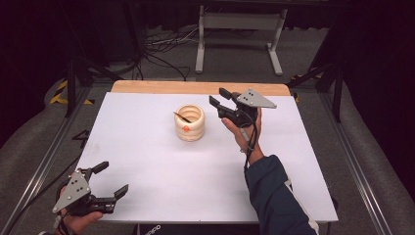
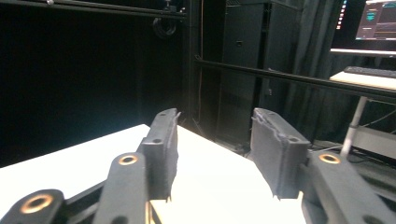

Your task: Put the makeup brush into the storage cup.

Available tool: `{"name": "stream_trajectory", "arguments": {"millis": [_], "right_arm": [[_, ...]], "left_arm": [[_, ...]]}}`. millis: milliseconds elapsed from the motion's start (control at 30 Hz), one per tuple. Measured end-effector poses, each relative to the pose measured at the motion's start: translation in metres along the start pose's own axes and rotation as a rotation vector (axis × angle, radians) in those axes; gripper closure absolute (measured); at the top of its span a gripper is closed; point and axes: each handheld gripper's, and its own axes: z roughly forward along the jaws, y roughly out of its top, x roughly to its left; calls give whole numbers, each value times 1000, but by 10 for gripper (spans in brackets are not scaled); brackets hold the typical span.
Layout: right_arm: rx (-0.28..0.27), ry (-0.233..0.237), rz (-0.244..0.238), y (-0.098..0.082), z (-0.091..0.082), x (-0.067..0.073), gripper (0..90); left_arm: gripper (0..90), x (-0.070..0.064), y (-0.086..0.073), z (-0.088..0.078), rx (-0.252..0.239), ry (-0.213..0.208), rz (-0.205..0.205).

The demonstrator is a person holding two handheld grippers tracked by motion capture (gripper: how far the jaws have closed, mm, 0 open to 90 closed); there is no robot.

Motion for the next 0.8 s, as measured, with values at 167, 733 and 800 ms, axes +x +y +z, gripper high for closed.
{"name": "stream_trajectory", "arguments": {"millis": [167, 733, 800], "right_arm": [[7, -31, -32, 0, -6, 2, 426], [24, -75, -153, 11, -18, 17, 196], [20, -84, -148, 12, -20, 18, 178]], "left_arm": [[77, 0, 0, 0, 1, 2, -4], [70, -2, -1, 1, 6, 12, 6], [71, -2, -1, 1, 2, 21, 3]]}}
